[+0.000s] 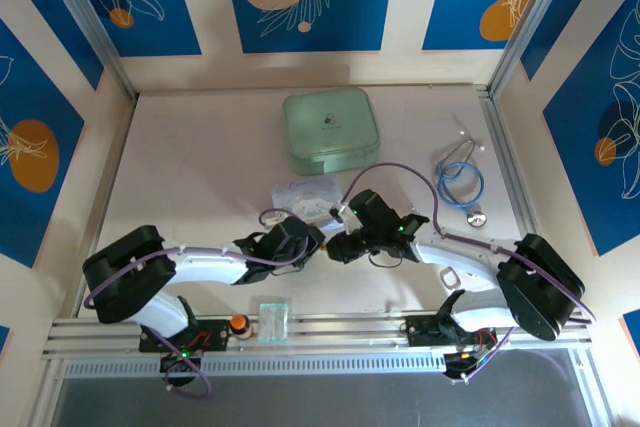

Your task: Unlock the padlock with the key

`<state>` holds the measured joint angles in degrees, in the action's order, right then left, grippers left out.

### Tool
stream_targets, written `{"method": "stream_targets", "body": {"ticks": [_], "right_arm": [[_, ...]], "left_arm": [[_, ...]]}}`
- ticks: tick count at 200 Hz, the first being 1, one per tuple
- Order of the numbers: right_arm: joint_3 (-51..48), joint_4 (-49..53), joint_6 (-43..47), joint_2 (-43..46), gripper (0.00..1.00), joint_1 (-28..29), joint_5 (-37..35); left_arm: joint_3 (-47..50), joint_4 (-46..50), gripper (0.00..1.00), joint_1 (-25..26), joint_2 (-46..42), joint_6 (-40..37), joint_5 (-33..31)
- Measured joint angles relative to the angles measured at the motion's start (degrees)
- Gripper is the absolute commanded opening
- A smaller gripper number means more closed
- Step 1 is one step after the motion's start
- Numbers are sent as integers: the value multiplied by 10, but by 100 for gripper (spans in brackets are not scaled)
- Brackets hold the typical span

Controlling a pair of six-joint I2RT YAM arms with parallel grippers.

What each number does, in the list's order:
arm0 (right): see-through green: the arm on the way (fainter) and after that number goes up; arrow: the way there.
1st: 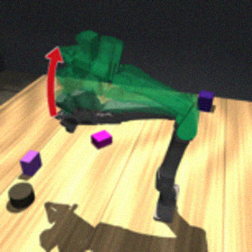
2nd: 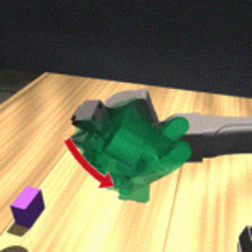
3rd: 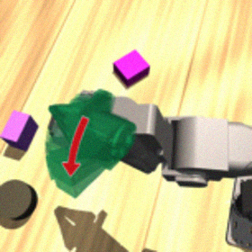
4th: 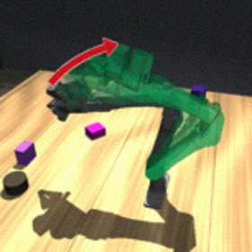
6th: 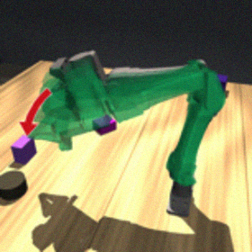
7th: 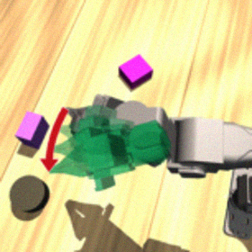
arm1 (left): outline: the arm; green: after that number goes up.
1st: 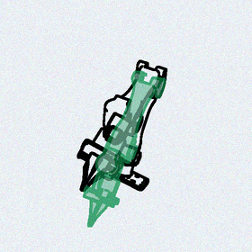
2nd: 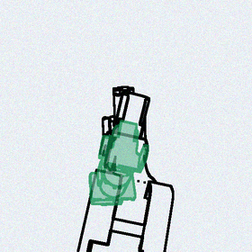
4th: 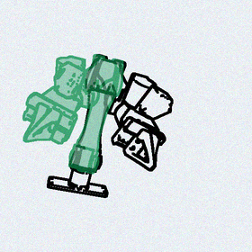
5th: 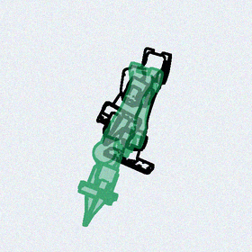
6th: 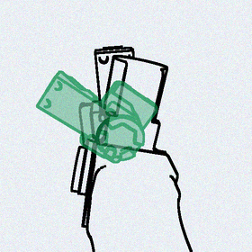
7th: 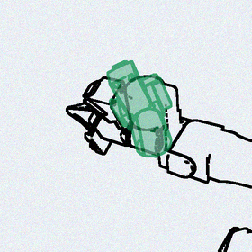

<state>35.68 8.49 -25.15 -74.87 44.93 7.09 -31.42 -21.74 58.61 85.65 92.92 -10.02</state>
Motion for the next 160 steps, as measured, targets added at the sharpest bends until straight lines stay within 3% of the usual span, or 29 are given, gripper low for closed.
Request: {"method": "stream_targets", "body": {"ticks": [34, 49, 111, 160], "right_arm": [[0, -9, -3, -6, 17, -10, 18], [0, -12, -3, -7, 22, -9, 19], [-7, -16, -3, -2, 25, 3, -10], [-9, -18, 2, -2, 33, 24, -34]], "left_arm": [[2, -1, 0, 0, 0, 0, 1], [3, -1, 0, 0, 0, 0, 2], [4, -5, 0, 0, 0, 2, 10], [7, -4, 0, 0, 0, 2, 10]]}}
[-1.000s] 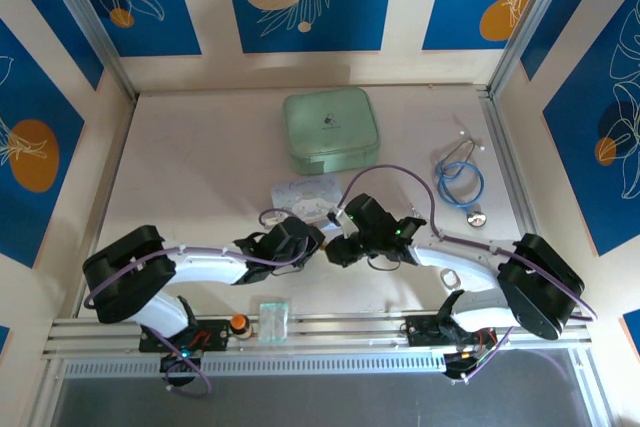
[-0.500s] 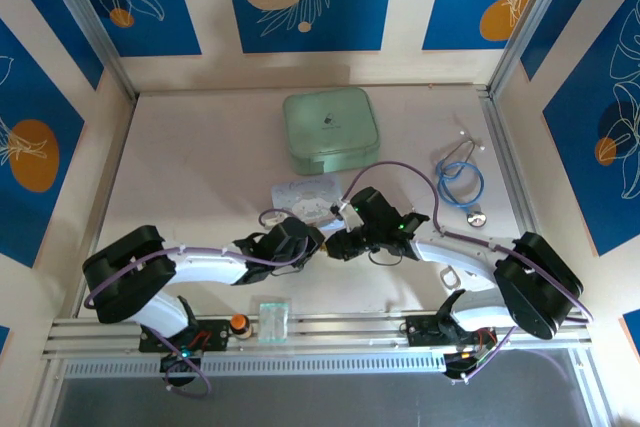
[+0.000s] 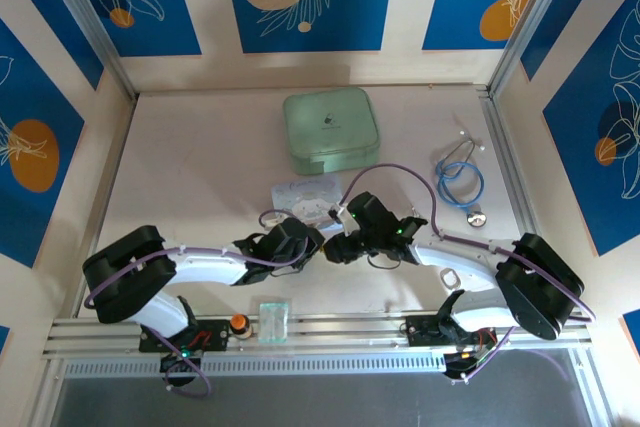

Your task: Unlock the padlock with the key

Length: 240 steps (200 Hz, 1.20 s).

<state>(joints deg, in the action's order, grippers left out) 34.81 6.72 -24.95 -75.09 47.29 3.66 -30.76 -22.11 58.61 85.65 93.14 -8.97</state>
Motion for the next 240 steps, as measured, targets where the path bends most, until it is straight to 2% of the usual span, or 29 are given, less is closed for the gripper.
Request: {"method": "stream_targets", "body": {"ticks": [85, 100, 146, 186, 240], "right_arm": [[-1, 3, 10, 0, 43, 22, -24], [-5, 3, 10, 3, 40, 25, -24], [-8, 3, 16, 5, 16, 26, -37], [-8, -3, 14, 3, 12, 20, -21], [-19, -46, 0, -27, 15, -41, 90]], "left_arm": [[0, -1, 0, 0, 0, 0, 0], [0, -1, 0, 0, 0, 0, 0], [0, -1, 0, 0, 0, 0, 1], [0, 1, 0, 0, 0, 0, 2], [1, -1, 0, -3, 0, 5, 0]]}}
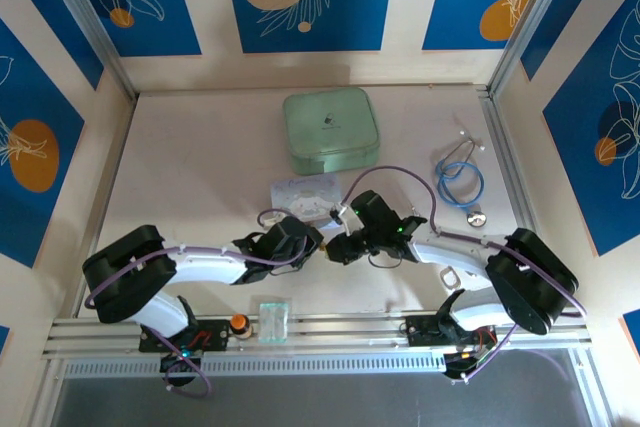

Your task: Unlock the padlock with the key

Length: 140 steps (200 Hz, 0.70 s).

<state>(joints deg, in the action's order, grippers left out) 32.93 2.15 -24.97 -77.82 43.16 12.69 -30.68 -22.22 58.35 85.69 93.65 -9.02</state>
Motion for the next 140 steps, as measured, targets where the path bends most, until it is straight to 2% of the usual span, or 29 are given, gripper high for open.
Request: {"method": "stream_targets", "body": {"ticks": [40, 59, 81, 111, 140], "right_arm": [[-16, -28, -23, -10, 25, -28, 40], [-20, -32, -29, -10, 26, -36, 49], [-20, -31, -32, -10, 28, -39, 50], [-20, -27, -37, -10, 39, -42, 42], [-21, -23, -40, -8, 44, -42, 33]], "left_arm": [[4, -9, 0, 0, 0, 6, 1], [6, -15, 0, 0, 1, 6, 1], [7, -20, 0, 0, 2, 9, 0], [7, -24, 0, 0, 4, 10, 0], [10, -29, 0, 0, 4, 10, 0]]}}
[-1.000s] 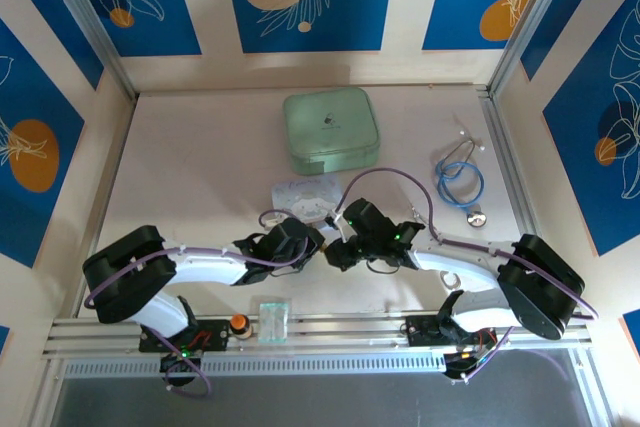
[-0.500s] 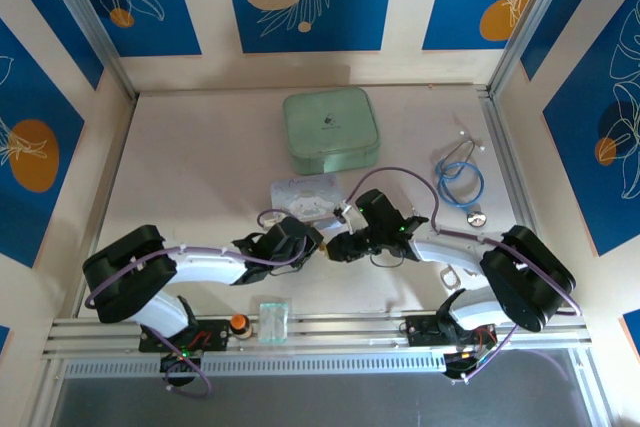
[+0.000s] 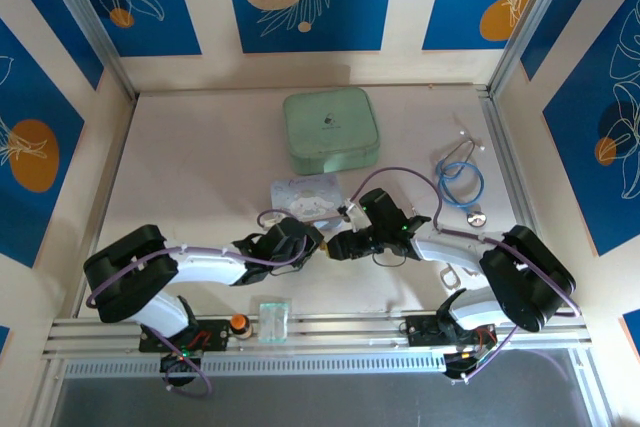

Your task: Unlock the padlock with the key

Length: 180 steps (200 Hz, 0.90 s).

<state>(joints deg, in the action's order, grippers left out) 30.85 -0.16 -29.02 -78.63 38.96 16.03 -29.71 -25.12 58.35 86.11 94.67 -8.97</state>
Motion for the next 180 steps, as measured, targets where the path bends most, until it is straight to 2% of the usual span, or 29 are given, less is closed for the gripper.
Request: {"method": "stream_targets", "body": {"ticks": [40, 69, 74, 93, 96, 100, 133, 180], "right_arm": [[0, 13, -6, 11, 56, -1, -16], [0, 33, -14, 29, 74, -4, -35], [0, 35, -12, 32, 83, -4, -39], [8, 57, -14, 45, 87, -7, -57], [11, 60, -16, 46, 93, -7, -60], [15, 65, -14, 47, 96, -7, -64], [83, 114, -17, 43, 95, -12, -116], [205, 150, -20, -62, 90, -21, -189]], "left_arm": [[1, -2, 0, 0, 0, 0, 0], [1, -1, 0, 0, 0, -1, 0], [2, -1, 0, 0, 0, -2, 0], [5, -1, 0, 0, 0, -6, -2], [5, -1, 0, 0, -1, -7, -2], [5, -1, 0, 0, -1, -7, -3], [6, 8, 0, 0, -2, -20, -3], [9, 48, 0, -1, -18, -44, -3]]}}
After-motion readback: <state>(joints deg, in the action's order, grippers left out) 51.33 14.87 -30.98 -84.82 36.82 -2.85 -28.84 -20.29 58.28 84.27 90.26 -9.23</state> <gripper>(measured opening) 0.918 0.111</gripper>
